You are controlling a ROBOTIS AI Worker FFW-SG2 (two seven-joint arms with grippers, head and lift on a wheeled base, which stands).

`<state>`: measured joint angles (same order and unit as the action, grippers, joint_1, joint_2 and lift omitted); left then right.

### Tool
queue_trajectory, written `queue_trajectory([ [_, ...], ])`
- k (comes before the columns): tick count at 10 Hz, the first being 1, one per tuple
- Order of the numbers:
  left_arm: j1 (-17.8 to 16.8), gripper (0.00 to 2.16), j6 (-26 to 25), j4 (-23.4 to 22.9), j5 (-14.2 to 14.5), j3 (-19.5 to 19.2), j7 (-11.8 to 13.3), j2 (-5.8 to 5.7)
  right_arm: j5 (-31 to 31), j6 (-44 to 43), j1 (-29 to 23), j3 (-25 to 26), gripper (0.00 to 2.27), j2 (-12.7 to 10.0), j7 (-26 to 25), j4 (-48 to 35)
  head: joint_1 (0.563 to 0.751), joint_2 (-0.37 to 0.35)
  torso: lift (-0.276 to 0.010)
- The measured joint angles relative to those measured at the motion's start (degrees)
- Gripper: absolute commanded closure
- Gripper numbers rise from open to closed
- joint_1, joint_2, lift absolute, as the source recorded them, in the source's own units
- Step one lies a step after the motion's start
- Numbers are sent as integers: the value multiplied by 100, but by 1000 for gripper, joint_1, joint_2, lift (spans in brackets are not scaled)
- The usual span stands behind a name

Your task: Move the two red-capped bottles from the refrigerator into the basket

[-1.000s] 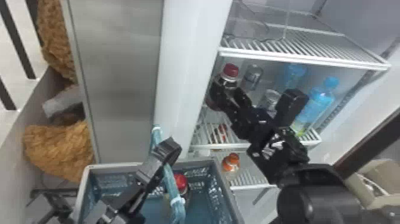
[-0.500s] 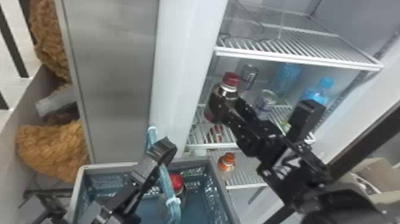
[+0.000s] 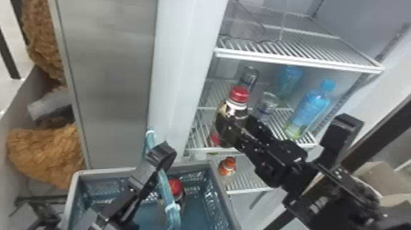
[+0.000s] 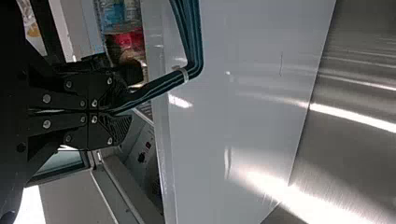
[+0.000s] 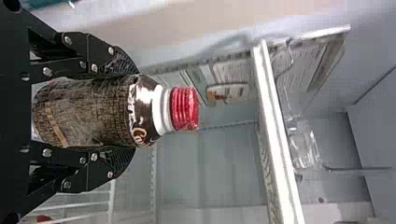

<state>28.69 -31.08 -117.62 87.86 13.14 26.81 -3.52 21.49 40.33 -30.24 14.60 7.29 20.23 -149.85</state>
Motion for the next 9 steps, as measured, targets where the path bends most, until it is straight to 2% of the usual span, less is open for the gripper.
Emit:
queue_trajectory([
  [3,12,1204,-11,13,17,5,-18,0,250,546,-383,119,1277,0,261,-575,695,-317,0],
  [9,3,1204,0,14,70,23,-18,9,595,1805,-869,197,1277,13,795,-1218,695,-275,0],
])
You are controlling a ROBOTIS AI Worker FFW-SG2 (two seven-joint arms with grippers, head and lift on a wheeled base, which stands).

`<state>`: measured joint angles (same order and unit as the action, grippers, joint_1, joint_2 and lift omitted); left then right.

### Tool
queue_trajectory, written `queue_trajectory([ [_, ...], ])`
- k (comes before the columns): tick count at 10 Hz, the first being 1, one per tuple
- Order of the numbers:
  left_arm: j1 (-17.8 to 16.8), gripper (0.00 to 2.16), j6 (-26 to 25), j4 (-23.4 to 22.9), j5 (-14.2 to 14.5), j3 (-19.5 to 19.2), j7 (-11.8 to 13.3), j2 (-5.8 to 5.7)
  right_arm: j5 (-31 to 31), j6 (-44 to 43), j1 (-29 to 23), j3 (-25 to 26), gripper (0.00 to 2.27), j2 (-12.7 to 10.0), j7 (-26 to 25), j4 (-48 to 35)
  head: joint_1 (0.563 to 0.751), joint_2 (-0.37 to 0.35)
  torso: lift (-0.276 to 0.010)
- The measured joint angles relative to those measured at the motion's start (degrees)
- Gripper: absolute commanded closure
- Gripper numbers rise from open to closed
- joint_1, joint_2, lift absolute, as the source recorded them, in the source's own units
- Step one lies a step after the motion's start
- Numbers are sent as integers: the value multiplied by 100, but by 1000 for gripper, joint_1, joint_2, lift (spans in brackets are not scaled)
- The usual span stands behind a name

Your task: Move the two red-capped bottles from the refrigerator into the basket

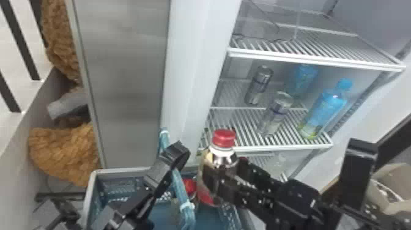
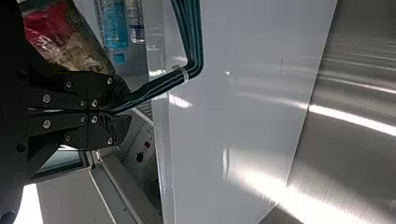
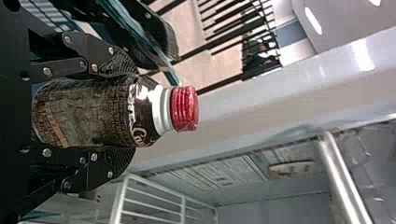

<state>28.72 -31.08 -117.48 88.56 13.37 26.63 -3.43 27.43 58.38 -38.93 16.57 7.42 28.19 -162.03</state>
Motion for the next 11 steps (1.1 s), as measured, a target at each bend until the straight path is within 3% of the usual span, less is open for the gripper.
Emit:
queue_trajectory([
  [3,-3,1204,13,0,7,0,0,0,-104,354,-131,77,1222,25,142,-137,695,-283,0],
  [4,-3,1204,14,0,8,0,0,0,-100,411,-140,79,980,28,180,-141,695,-282,0],
  [6,3,1204,35,0,15,0,0,0,-31,492,-153,80,133,9,223,-123,695,-277,0],
  [7,9,1204,42,0,21,0,0,0,-30,493,-154,80,55,-6,224,-118,695,-276,0],
  [11,33,1204,69,0,43,8,-3,1,-18,144,-203,127,171,-62,221,-56,695,-277,0],
])
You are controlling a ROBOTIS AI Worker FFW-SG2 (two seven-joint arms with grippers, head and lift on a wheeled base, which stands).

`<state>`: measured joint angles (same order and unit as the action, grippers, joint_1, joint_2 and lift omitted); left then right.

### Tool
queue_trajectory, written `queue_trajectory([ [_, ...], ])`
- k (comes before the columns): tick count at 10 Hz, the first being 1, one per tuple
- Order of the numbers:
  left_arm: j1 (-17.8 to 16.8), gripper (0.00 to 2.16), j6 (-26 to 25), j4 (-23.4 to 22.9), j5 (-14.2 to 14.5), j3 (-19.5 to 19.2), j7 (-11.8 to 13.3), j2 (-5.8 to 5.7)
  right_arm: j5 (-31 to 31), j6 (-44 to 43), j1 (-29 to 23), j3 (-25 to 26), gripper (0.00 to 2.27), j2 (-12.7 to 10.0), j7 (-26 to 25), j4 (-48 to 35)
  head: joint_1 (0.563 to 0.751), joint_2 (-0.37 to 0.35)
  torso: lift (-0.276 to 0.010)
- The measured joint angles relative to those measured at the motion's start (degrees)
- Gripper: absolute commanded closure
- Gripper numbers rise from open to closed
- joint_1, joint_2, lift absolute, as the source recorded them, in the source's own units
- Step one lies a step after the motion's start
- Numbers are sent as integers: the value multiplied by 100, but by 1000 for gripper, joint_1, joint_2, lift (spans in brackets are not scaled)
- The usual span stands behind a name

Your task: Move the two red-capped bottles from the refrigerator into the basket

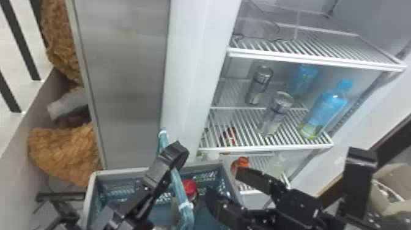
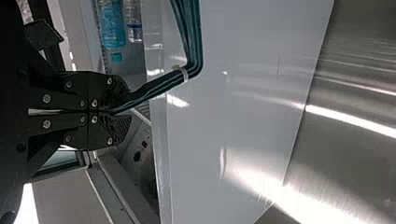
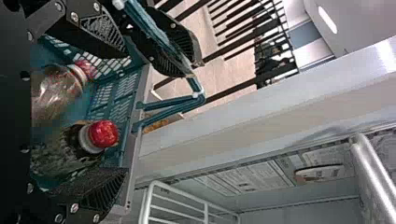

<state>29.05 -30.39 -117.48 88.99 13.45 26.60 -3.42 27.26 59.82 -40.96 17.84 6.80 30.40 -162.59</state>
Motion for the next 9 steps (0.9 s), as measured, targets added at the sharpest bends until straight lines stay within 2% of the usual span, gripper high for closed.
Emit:
queue_trajectory([
  [3,14,1204,37,-1,21,-3,3,-2,-49,-1018,-493,258,171,-146,-2,88,695,-307,0],
  [5,28,1204,50,-1,39,-10,3,-8,-159,-2208,-912,464,167,-338,-8,427,695,-350,0],
  [9,57,1204,53,-1,50,-15,3,-10,-281,-3744,-1325,849,171,-556,12,1111,695,-350,0],
])
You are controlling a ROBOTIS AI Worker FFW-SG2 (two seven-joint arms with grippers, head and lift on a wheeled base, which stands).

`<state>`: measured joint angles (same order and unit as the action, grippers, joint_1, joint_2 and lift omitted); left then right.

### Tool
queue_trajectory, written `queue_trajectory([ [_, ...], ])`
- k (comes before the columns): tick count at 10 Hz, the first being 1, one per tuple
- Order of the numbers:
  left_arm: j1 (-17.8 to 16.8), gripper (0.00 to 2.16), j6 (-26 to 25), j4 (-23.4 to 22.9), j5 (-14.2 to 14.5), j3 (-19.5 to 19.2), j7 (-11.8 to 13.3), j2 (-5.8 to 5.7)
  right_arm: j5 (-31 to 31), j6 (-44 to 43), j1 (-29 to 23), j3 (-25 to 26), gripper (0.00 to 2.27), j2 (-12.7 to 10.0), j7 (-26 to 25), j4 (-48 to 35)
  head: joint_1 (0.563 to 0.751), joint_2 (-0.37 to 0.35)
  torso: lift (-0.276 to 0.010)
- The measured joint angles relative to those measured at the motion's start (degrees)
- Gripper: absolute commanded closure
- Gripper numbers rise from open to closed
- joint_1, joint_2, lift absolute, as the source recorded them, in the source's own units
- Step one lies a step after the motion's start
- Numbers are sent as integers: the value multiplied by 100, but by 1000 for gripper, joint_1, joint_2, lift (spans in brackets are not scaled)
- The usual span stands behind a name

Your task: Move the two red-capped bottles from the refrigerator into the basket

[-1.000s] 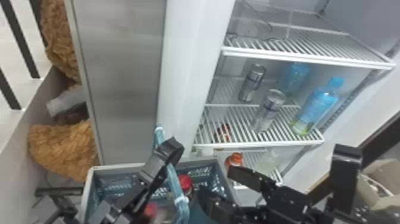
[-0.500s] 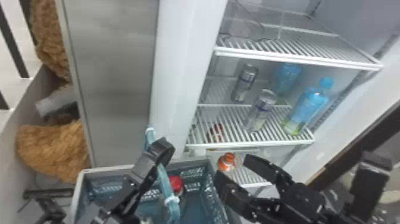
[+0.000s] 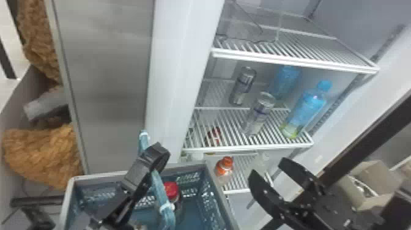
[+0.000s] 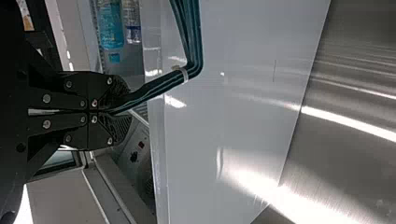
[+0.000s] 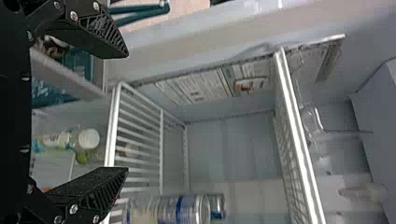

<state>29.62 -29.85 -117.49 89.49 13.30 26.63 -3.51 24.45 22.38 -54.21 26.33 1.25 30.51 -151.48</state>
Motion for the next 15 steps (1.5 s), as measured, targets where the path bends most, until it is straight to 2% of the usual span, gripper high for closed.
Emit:
queue_trajectory([
  [4,19,1204,35,0,9,-26,0,9,306,-1377,-562,87,173,-89,132,588,695,-350,0],
  [9,27,1204,89,0,32,-47,0,9,583,-2794,-794,173,171,-125,263,1393,695,-350,0],
  [15,34,1204,147,0,32,-102,0,37,629,-2928,-785,189,173,-72,279,1564,695,-350,0],
])
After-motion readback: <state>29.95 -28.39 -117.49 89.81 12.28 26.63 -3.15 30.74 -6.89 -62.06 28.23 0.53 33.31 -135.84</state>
